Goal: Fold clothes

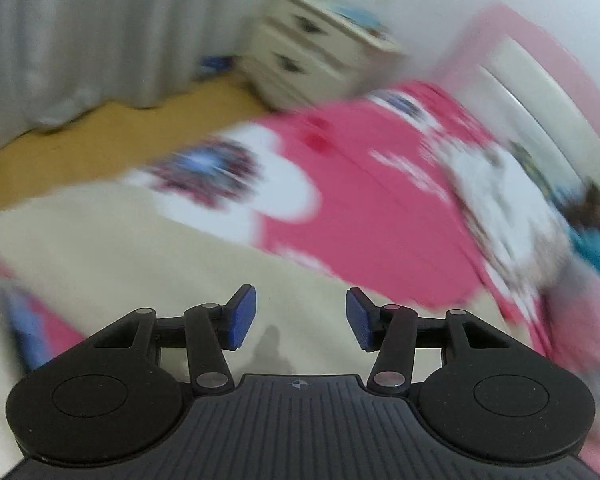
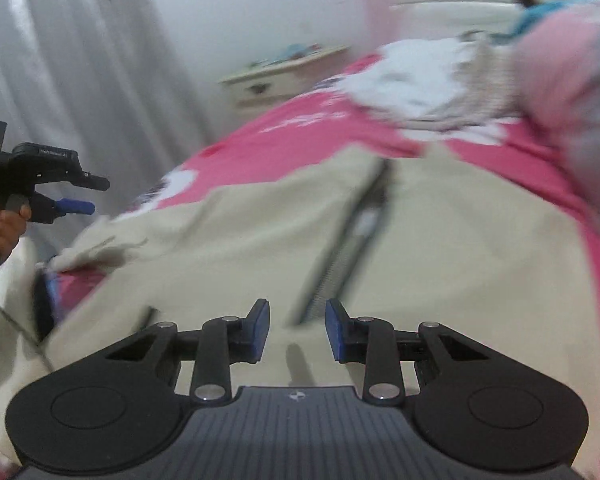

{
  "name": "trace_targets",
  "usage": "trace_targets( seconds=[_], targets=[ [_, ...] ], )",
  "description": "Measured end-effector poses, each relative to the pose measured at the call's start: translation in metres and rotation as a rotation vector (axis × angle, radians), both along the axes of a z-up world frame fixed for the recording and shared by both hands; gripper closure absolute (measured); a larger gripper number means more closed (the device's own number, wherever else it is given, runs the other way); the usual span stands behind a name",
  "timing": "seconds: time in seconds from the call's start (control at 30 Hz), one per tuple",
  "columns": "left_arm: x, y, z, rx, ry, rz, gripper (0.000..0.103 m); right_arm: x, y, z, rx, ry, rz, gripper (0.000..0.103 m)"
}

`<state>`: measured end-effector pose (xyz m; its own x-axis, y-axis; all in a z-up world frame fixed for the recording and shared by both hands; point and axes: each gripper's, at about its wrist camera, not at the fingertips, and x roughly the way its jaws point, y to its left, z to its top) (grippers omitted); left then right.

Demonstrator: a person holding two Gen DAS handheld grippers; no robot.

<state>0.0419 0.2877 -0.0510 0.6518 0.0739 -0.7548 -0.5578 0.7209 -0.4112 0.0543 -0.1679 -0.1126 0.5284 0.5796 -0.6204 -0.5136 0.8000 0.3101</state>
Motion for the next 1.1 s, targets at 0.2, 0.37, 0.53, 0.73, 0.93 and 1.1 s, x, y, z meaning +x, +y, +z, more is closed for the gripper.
trace_targets(
  seconds=[0.2, 0.37, 0.53, 0.73, 0.93, 1.1],
  targets=[
    [-0.001, 0.079, -0.004, -0.045, 0.120, 0.157, 0.050, 0.011, 0.120, 0.021, -0.098, -0.200, 0.356, 0.066],
    [0.009, 0.139, -0.020, -0.067, 0.328, 0.211, 0.050, -0.015, 0.220, 0.008, -0.172, -0.381, 0.620, 0.059],
    [0.014, 0.200, -0.051, -0.139, 0.426, 0.224, 0.047, -0.031, 0.291, -0.015, -0.231, -0.525, 0.776, 0.050],
    [0.006, 0.235, -0.093, -0.265, 0.494, 0.219, 0.044, -0.025, 0.354, -0.042, -0.322, -0.516, 0.890, 0.047],
    [0.008, 0.238, -0.116, -0.298, 0.519, 0.208, 0.039, -0.017, 0.382, -0.060, -0.352, -0.420, 0.920, 0.050],
    [0.008, 0.231, -0.103, -0.241, 0.457, 0.192, 0.083, -0.011, 0.388, -0.061, -0.325, -0.365, 0.837, 0.093]
  ],
)
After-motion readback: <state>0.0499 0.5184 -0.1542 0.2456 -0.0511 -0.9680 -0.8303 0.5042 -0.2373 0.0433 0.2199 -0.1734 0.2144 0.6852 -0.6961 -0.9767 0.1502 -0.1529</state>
